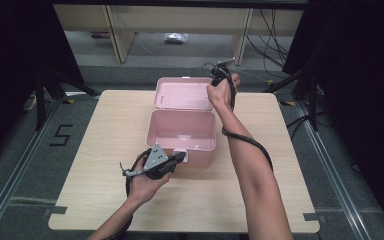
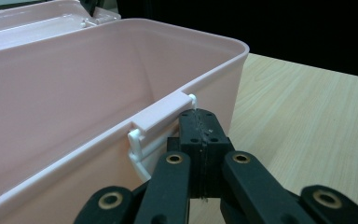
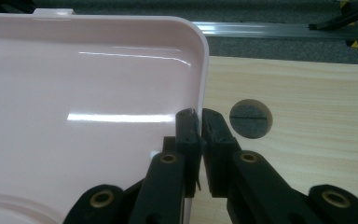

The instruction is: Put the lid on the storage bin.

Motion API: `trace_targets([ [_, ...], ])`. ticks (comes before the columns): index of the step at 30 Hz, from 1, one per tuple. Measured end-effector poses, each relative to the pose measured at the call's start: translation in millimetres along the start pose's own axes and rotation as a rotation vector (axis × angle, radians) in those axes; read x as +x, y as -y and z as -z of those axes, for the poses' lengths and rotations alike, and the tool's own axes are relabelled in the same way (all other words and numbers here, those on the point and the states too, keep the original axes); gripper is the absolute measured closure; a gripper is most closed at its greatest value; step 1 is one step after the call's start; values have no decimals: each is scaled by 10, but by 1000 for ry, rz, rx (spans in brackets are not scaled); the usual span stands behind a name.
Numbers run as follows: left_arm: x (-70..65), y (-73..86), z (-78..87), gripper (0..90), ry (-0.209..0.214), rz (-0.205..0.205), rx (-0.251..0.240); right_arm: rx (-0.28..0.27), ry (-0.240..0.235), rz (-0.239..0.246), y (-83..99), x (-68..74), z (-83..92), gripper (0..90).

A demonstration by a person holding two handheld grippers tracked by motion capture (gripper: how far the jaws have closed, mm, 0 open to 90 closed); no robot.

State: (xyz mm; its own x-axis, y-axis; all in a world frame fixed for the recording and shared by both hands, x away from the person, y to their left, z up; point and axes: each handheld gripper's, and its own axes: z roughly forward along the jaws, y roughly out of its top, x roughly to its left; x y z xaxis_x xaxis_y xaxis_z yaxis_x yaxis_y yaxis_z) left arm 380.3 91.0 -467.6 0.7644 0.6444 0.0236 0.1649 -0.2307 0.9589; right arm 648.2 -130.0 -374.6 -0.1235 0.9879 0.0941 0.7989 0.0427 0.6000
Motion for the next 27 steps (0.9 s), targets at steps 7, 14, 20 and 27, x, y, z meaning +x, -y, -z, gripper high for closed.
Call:
trace_targets([
  [7, 0, -1, 0, 896, 0, 1, 1, -24, -13, 22, -6, -18, 70, 870],
  [14, 0, -4, -3, 896, -2, -1, 1, -39, -21, -11, -7, 1, 138, 872],
  [20, 1, -6, -3, 896, -1, -1, 3, -66, -15, 9, 4, 0, 188, 873],
  [27, 3, -7, -5, 896, -4, 1, 0, -73, -25, -9, 10, 7, 245, 875],
])
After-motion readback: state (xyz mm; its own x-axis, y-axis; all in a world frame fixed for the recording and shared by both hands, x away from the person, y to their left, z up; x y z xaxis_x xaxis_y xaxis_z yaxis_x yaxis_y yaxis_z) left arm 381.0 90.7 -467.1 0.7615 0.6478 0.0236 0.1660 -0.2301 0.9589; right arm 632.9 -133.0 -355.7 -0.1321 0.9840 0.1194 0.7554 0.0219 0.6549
